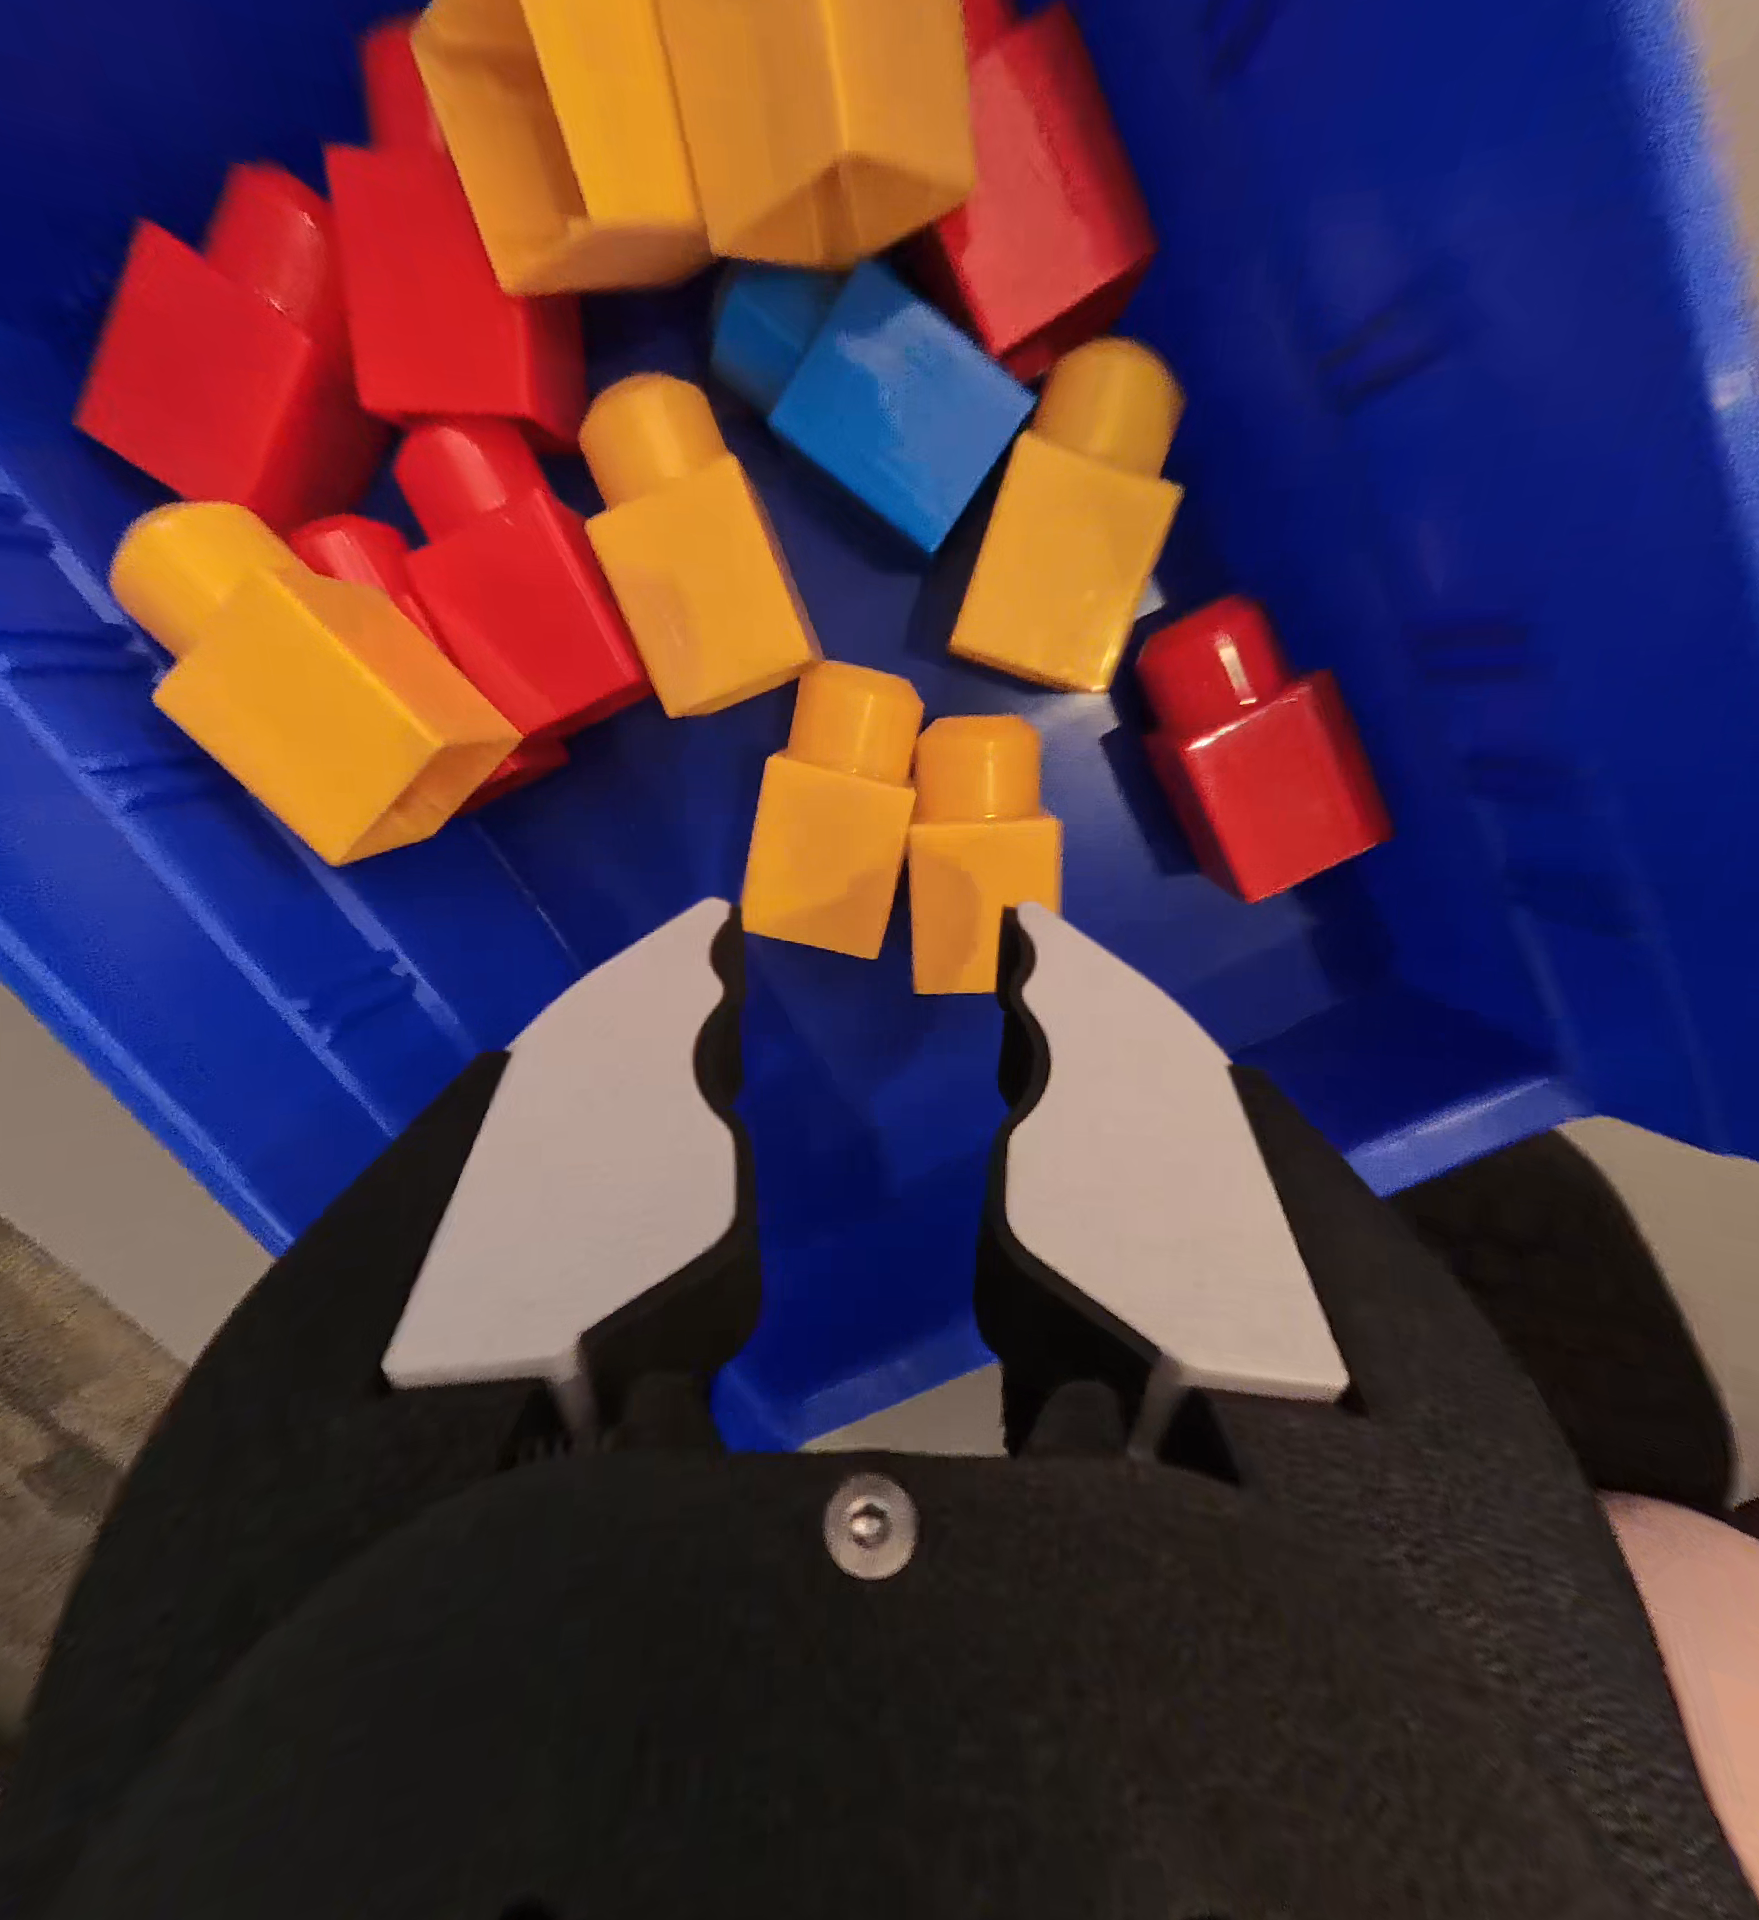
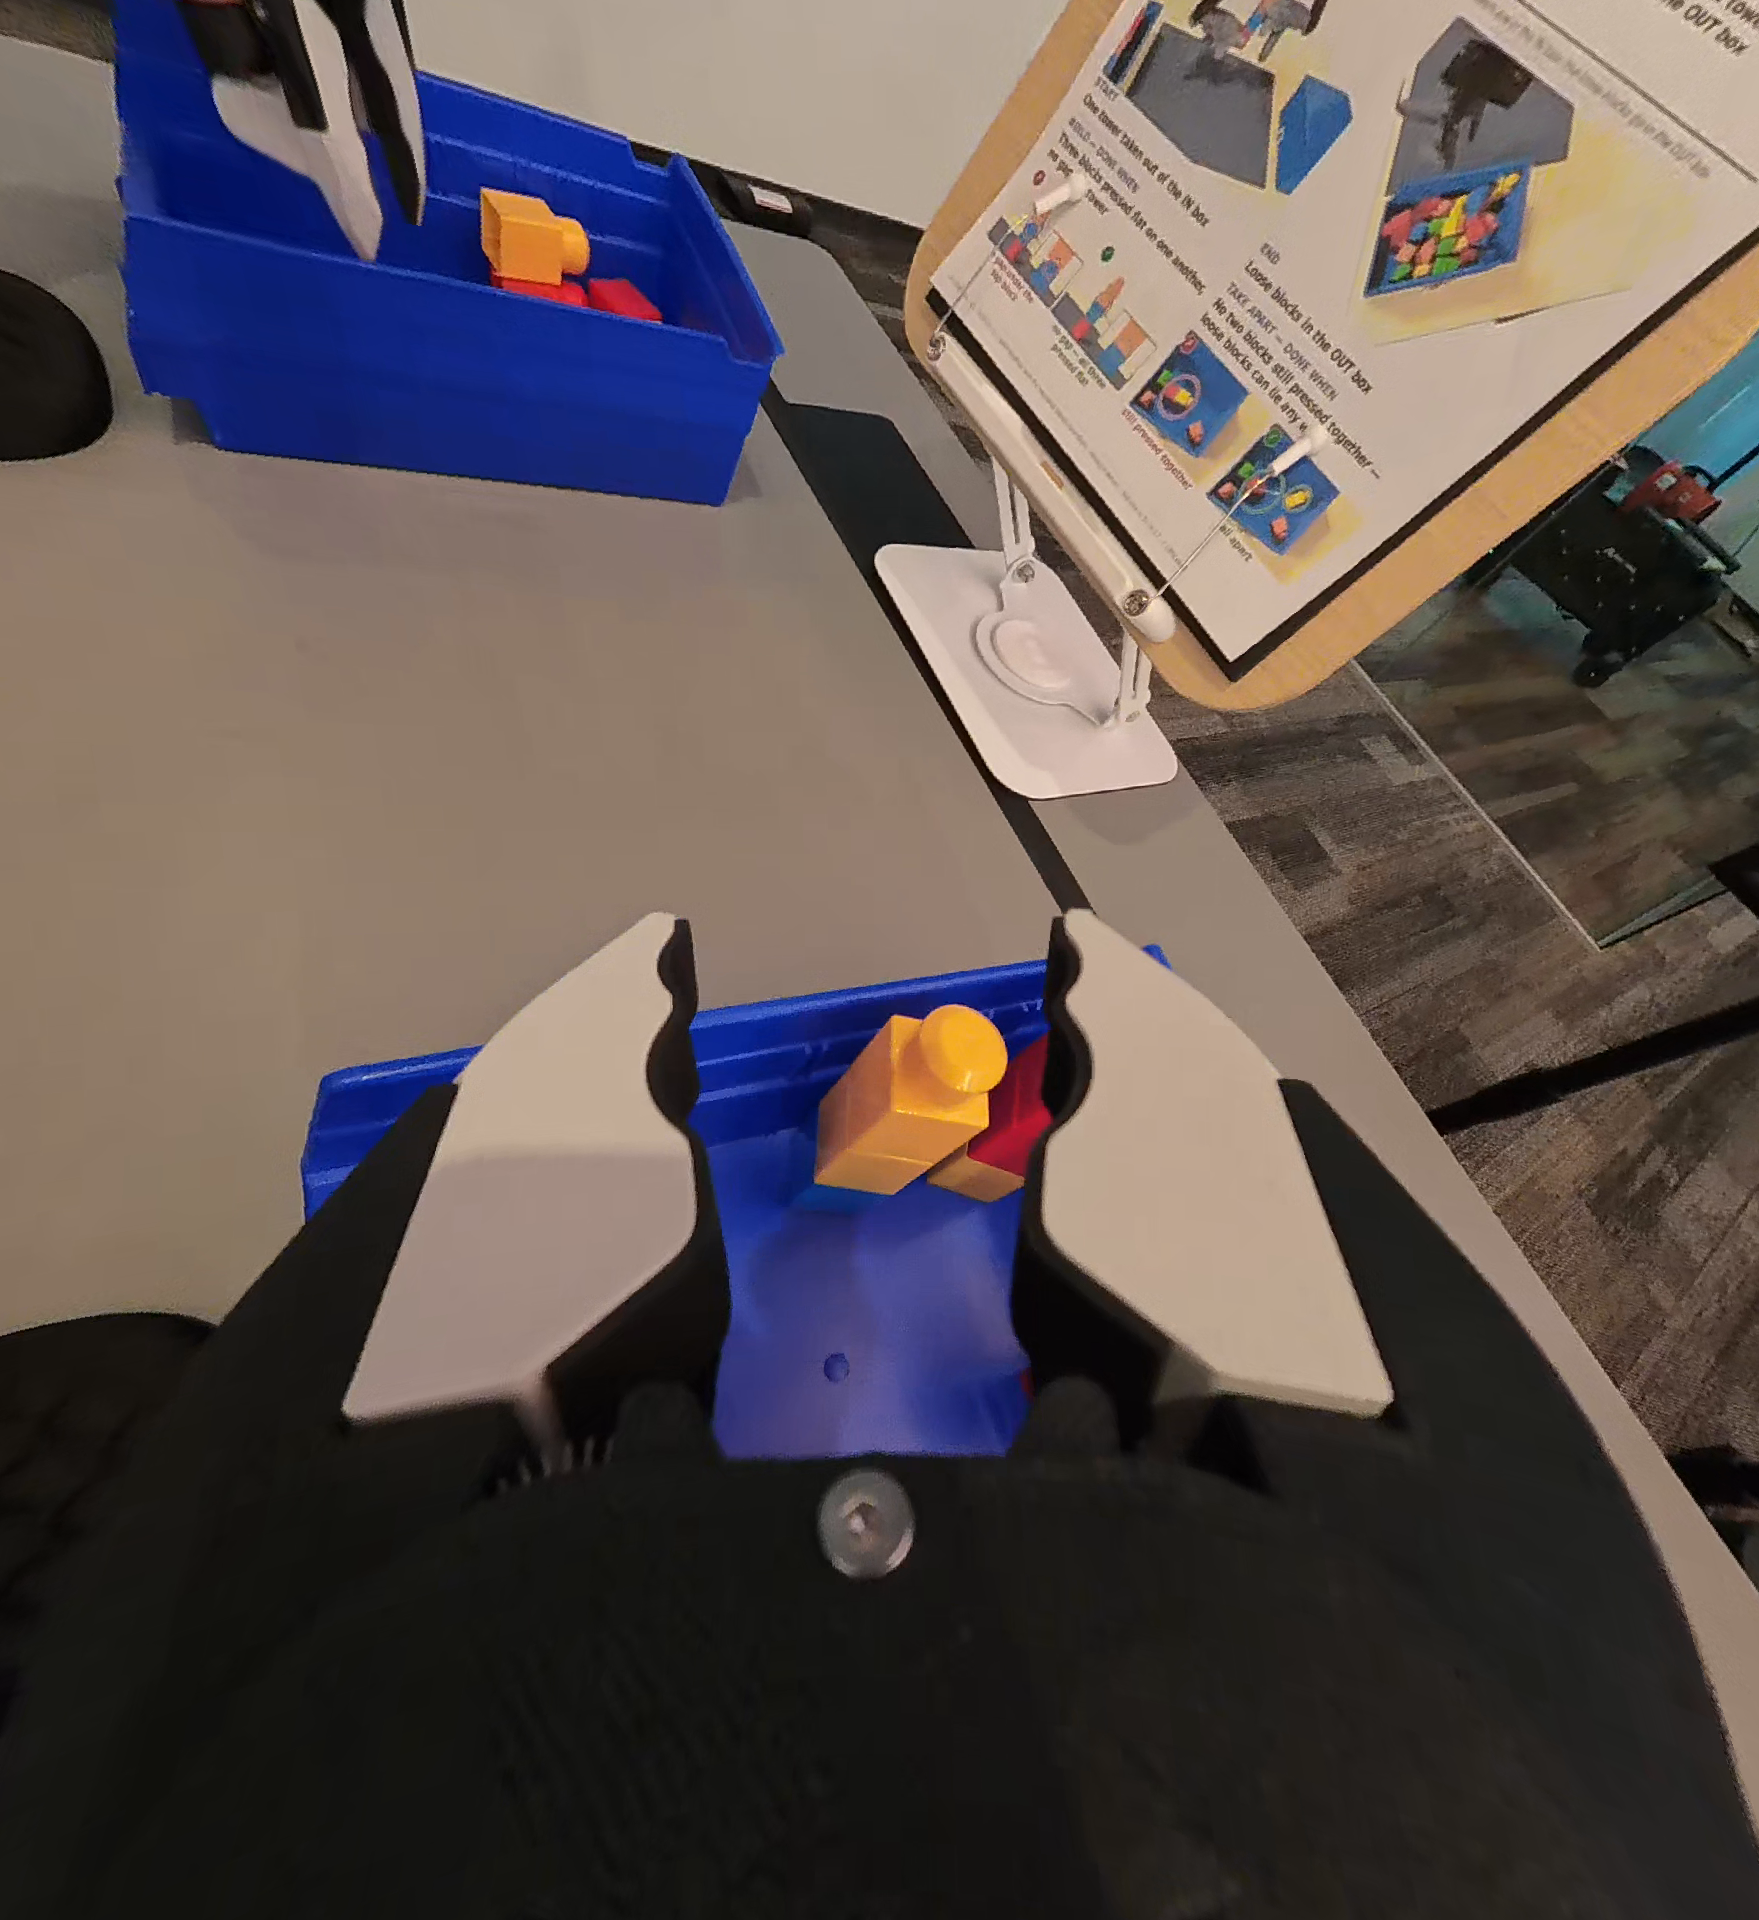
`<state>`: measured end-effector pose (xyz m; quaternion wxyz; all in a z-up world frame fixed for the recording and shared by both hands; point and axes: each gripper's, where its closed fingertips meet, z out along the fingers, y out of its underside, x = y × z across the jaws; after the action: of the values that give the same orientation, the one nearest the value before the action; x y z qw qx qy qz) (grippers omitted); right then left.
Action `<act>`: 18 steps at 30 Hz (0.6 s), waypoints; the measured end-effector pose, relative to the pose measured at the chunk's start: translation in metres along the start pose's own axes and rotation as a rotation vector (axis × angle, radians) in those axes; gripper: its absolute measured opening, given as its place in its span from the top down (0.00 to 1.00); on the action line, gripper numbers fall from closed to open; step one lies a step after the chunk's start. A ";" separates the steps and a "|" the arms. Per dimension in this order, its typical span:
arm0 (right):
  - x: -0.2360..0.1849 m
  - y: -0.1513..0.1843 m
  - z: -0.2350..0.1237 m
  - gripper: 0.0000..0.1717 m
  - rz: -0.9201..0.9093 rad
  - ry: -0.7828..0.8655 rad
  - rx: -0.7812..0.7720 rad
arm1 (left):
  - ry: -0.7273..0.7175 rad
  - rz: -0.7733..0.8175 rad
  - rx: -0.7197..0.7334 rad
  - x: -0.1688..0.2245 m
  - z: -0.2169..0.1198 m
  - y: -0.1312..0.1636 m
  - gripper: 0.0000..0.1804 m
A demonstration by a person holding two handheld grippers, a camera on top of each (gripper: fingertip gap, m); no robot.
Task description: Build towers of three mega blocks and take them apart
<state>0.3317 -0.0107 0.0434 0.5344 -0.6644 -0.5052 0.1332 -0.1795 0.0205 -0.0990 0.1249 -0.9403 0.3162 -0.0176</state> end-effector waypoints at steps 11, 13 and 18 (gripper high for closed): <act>-0.005 0.002 0.006 0.62 -0.004 -0.033 -0.015 | 0.042 -0.011 -0.017 -0.010 0.027 0.002 0.72; -0.006 0.003 0.008 0.62 -0.007 -0.037 -0.021 | 0.032 -0.015 -0.018 -0.013 0.027 0.004 0.73; -0.009 0.004 0.011 0.62 -0.015 -0.052 -0.034 | 0.021 -0.021 -0.006 -0.020 0.027 0.008 0.75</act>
<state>0.3220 -0.0112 0.0328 0.5109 -0.6659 -0.5259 0.1378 -0.1975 0.0321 -0.1259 0.1184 -0.9436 0.3078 -0.0279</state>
